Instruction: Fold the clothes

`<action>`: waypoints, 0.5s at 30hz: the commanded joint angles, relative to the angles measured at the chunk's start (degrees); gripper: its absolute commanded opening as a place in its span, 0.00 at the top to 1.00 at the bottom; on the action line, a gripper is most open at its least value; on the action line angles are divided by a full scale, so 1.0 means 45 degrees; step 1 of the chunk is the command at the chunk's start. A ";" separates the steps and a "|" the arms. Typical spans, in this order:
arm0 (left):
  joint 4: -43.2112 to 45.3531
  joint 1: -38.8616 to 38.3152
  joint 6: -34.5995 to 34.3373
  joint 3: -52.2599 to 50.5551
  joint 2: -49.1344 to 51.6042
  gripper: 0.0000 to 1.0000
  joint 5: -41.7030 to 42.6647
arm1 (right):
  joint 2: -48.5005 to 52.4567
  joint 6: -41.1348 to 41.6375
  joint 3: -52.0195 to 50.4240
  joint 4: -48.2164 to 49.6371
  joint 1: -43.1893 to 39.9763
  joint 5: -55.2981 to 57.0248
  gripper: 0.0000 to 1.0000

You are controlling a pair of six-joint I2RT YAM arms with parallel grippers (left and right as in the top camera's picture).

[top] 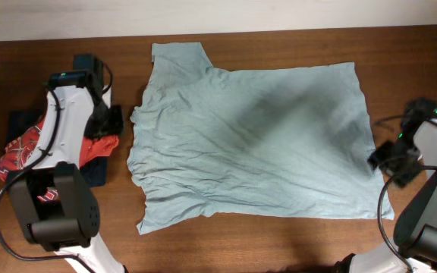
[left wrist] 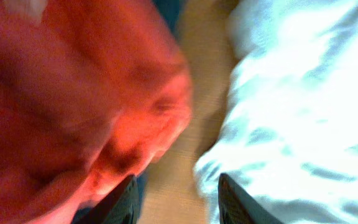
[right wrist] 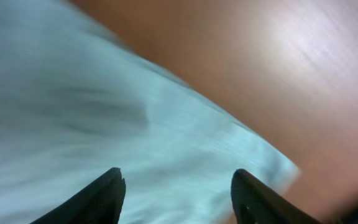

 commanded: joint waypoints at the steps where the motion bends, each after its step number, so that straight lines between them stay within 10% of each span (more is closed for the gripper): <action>1: 0.1598 -0.0928 0.2069 0.0345 -0.0243 0.61 0.2312 | -0.0199 -0.3390 0.1559 0.0850 0.0185 -0.4949 0.41; 8: 0.5348 -0.2249 0.2613 0.0345 0.0534 0.86 0.3172 | 0.0078 -0.3653 0.1724 0.3847 0.1598 -0.6810 0.77; 15: 0.7349 -0.2812 0.2613 0.0345 0.2322 0.91 0.3177 | 0.1588 -0.3487 0.1724 0.6164 0.3016 -0.6105 0.93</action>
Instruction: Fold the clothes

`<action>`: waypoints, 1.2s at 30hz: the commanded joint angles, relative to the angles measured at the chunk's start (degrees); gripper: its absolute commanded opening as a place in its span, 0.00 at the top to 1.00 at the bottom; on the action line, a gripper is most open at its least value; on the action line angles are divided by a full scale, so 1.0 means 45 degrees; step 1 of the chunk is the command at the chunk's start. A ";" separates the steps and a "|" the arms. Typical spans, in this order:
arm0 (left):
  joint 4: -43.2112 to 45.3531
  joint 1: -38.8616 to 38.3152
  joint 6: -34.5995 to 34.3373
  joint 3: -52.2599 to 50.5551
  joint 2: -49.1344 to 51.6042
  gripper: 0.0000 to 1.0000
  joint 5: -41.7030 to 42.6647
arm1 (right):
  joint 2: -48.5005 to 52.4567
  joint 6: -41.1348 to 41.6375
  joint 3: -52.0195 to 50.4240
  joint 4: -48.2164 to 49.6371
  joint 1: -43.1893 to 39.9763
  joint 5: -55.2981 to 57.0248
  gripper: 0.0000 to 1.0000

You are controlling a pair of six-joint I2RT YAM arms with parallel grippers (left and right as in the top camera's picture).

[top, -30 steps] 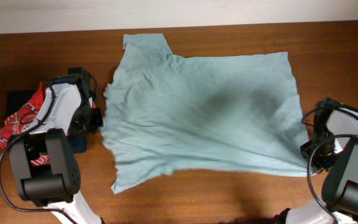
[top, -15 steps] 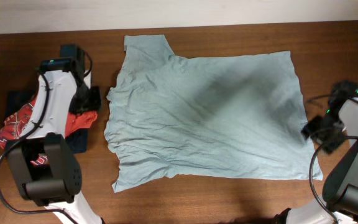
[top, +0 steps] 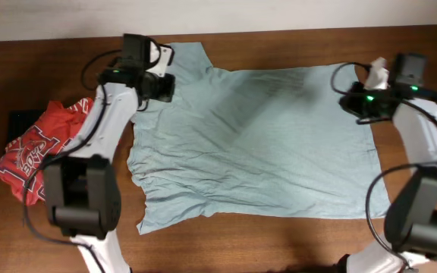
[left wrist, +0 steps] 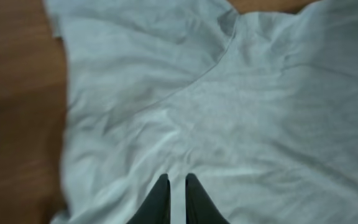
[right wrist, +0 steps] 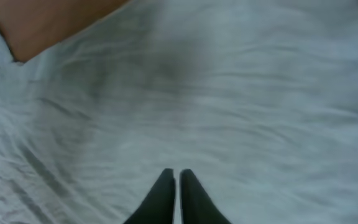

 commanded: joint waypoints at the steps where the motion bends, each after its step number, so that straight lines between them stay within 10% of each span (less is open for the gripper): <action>1: 0.0724 -0.0107 0.0296 0.0151 0.1457 0.91 0.0277 | 0.1185 0.0010 0.0073 0.0680 0.0505 -0.0117 0.94; 23: 0.2438 -0.0005 0.0282 0.0146 0.4269 0.94 -0.3196 | 0.3604 0.0937 0.0073 0.0253 0.0233 0.5809 0.96; 30: 0.2361 0.0500 0.0287 0.0325 0.4284 0.93 -0.3793 | 0.3521 0.0665 0.0141 0.0010 -0.0355 0.5173 0.96; 36: 0.0850 0.0369 0.0296 0.2249 0.3910 0.83 -0.3740 | 0.2667 -0.0432 0.1239 -0.0525 -0.0651 0.1190 0.76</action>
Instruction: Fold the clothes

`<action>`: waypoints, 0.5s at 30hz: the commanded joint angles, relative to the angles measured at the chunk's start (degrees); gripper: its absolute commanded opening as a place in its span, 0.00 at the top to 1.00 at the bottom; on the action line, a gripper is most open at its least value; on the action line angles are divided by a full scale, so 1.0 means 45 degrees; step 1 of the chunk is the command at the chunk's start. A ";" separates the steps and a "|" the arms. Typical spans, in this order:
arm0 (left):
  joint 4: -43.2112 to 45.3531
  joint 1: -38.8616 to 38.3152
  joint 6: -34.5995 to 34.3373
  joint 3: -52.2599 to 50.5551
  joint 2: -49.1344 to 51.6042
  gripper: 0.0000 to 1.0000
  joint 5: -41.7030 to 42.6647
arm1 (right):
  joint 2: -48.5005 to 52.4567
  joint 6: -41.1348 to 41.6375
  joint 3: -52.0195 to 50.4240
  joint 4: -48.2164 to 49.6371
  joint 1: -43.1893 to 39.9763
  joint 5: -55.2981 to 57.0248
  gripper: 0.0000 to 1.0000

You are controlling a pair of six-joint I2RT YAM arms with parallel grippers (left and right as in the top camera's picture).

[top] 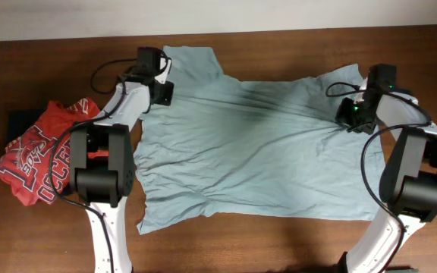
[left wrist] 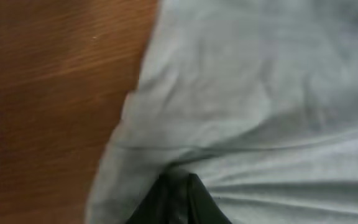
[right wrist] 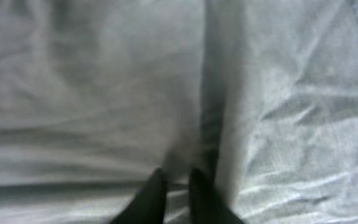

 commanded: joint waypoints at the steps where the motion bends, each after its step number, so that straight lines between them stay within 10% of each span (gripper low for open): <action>1: -0.0704 0.0112 0.0185 0.1268 0.0214 0.81 -0.0729 | -0.0797 -0.0602 0.0899 -0.0199 -0.0418 -0.2482 0.73; 15: -0.0189 -0.0461 0.0981 0.2803 0.0753 0.88 0.2798 | -0.0539 0.0068 0.2021 -0.0024 0.0092 -0.3050 0.93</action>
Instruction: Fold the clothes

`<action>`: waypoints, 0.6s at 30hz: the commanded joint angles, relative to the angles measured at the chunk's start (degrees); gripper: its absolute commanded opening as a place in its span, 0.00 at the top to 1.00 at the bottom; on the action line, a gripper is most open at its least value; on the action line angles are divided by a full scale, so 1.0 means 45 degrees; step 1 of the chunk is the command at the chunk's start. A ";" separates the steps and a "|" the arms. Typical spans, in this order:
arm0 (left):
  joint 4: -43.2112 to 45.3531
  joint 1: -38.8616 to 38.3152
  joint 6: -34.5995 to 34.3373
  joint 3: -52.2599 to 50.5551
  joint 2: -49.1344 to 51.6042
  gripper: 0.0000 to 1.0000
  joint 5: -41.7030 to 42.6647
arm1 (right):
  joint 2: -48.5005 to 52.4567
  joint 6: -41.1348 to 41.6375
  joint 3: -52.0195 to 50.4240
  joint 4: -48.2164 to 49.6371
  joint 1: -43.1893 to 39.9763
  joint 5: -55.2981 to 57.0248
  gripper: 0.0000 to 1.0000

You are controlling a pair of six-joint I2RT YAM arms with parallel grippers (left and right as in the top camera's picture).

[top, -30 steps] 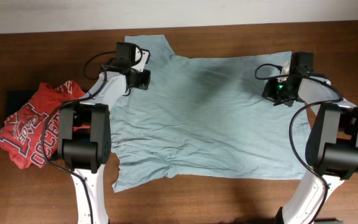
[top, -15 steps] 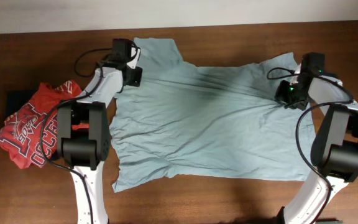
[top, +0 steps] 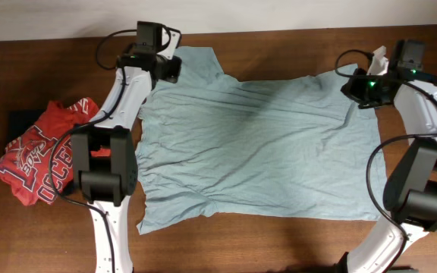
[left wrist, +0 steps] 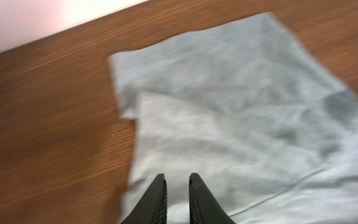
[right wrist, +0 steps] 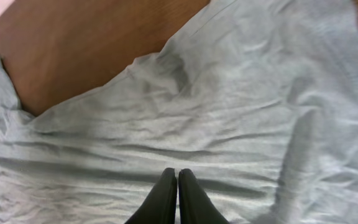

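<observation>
A light blue T-shirt [top: 256, 144] lies spread flat on the wooden table, collar side to the left and hem to the right. My left gripper [top: 170, 73] hovers above the far left sleeve [left wrist: 229, 118]. Its fingers [left wrist: 178, 177] are a narrow gap apart with nothing between them. My right gripper [top: 349, 89] is raised over the shirt's far right corner. In the right wrist view the right gripper [right wrist: 178, 171] has its fingers pressed together, holding no cloth, and the shirt [right wrist: 229, 112] lies well below.
A red garment with white lettering [top: 33, 163] lies crumpled at the table's left, partly on a dark folded item [top: 20, 120]. Bare wood [top: 279, 243] shows along the front edge. The table's back edge meets a pale wall [top: 279, 11].
Both grippers were down on the shirt, pinching cloth and pulling creases between them. Now both are lifted off and farther back, the left slightly open, the right shut empty, and the shirt lies smoother.
First the left gripper was open by the red garment and the right open at the shirt's near right corner. Then both were nearly shut over the shirt's far corners, then pinching cloth there, the shirt shifted rightward. Now both have let go and risen.
</observation>
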 commanded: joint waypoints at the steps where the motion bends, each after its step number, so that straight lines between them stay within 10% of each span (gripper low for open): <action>1: 0.0019 -0.0131 0.0253 0.0058 0.0631 0.89 0.0835 | 0.0471 0.0146 0.0034 0.0107 0.0364 0.0515 0.93; 18: -0.2968 -0.0272 0.0214 0.0267 0.0928 0.79 0.0884 | 0.3687 0.2739 0.0039 0.3361 0.0597 0.1214 0.96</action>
